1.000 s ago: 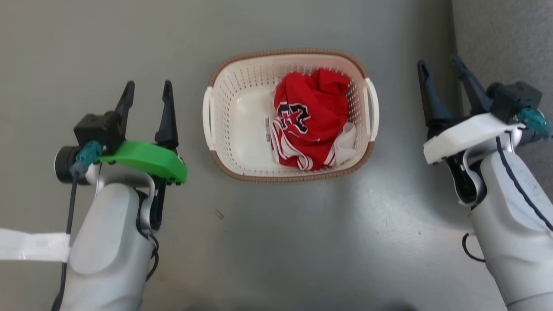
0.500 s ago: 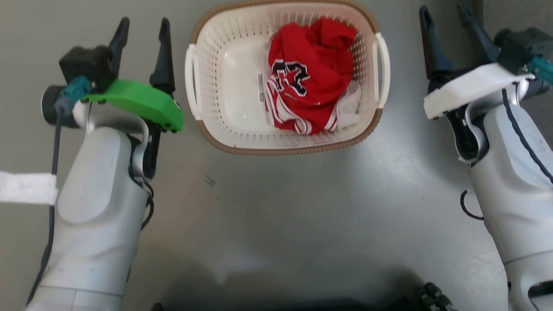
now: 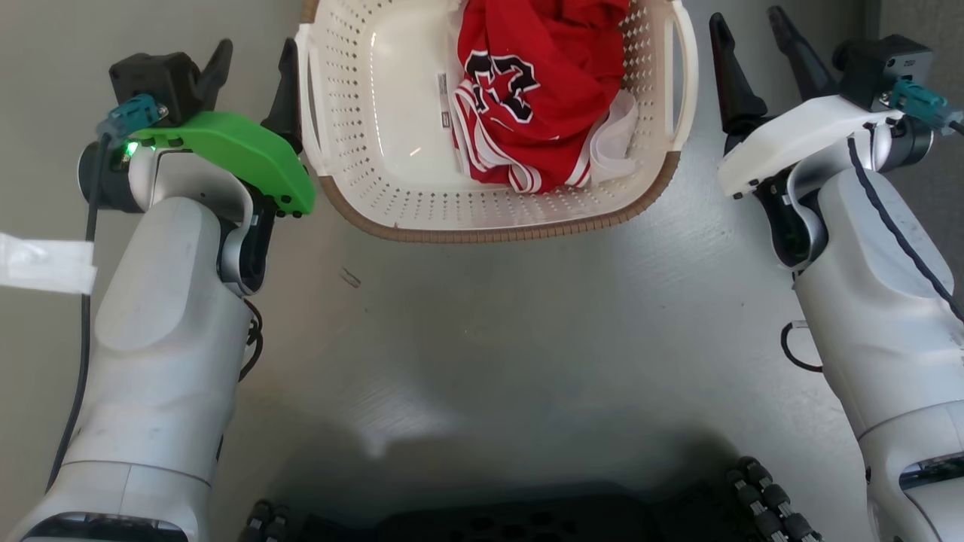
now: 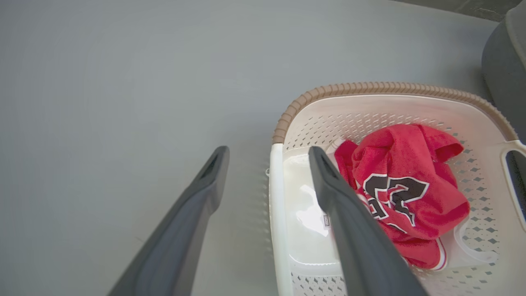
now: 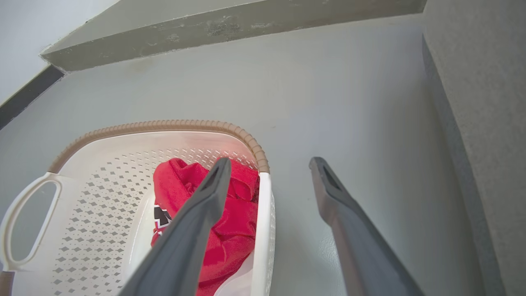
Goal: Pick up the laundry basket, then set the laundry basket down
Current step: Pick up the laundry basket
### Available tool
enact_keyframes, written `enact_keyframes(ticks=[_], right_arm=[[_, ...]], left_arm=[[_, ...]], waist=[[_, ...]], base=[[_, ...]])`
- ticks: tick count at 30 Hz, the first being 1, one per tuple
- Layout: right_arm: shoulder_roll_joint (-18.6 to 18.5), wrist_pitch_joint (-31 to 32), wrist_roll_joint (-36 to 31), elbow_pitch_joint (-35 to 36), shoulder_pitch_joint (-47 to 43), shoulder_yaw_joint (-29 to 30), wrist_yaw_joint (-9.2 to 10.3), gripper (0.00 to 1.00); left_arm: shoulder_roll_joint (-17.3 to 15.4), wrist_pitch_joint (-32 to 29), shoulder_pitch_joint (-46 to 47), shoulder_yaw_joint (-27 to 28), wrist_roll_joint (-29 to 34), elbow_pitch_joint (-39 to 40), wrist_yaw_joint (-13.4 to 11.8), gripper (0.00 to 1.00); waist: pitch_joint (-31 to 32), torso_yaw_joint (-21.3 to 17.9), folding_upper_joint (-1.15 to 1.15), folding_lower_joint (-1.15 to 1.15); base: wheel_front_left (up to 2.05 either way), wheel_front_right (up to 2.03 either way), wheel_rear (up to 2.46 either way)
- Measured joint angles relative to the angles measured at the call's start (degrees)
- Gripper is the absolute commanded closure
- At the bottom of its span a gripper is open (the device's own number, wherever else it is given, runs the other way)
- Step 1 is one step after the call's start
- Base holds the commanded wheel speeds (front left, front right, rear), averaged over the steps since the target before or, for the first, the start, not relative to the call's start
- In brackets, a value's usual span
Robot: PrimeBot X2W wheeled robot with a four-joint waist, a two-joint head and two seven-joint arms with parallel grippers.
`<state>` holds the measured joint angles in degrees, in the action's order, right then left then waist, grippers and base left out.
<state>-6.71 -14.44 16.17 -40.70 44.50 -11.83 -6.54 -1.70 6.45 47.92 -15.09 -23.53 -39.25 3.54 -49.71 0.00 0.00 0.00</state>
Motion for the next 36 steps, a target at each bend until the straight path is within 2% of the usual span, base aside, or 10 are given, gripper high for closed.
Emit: enact_keyframes(ticks=[10,30,31,32,33,36], right_arm=[[1.14,0.01,0.89,-6.27,2.85,-1.51,-0.02,0.0],[2.05,0.01,1.27,-13.33,8.48,-5.34,-0.52,0.0],[2.2,0.01,1.54,-13.82,8.98,-5.48,-0.52,0.16],[2.2,0.01,1.57,-14.0,9.12,-5.67,-0.53,0.78],[2.21,0.01,1.62,-14.25,9.23,-5.83,-0.53,1.0],[2.88,0.0,2.08,-14.79,9.65,-6.82,-1.13,1.0]], left_arm=[[0.16,-2.14,2.59,-0.19,-1.12,-6.7,1.26,0.0],[0.32,-2.79,8.0,-0.52,-1.63,-14.71,2.08,0.0],[0.33,-2.61,8.53,-0.48,-2.05,-15.67,2.29,0.0],[0.33,-2.61,8.65,-0.47,-2.29,-15.97,2.43,0.0],[0.35,-2.75,8.79,-0.54,-2.55,-16.5,2.47,1.0],[0.94,-3.22,9.25,-0.77,-3.27,-17.52,3.05,1.0]], waist=[[-3.21,-0.75,0.0,0.0],[-7.42,-2.08,0.0,0.0],[-7.61,-2.2,0.0,0.0],[-7.65,-2.23,0.0,0.0],[-7.67,-2.25,0.0,0.0],[-7.74,-2.3,0.0,0.0]], base=[[0.0,0.0,0.0],[0.0,0.0,0.0],[0.0,0.0,0.0],[0.0,0.0,0.0],[0.0,0.0,0.0],[0.0,0.0,0.0]])
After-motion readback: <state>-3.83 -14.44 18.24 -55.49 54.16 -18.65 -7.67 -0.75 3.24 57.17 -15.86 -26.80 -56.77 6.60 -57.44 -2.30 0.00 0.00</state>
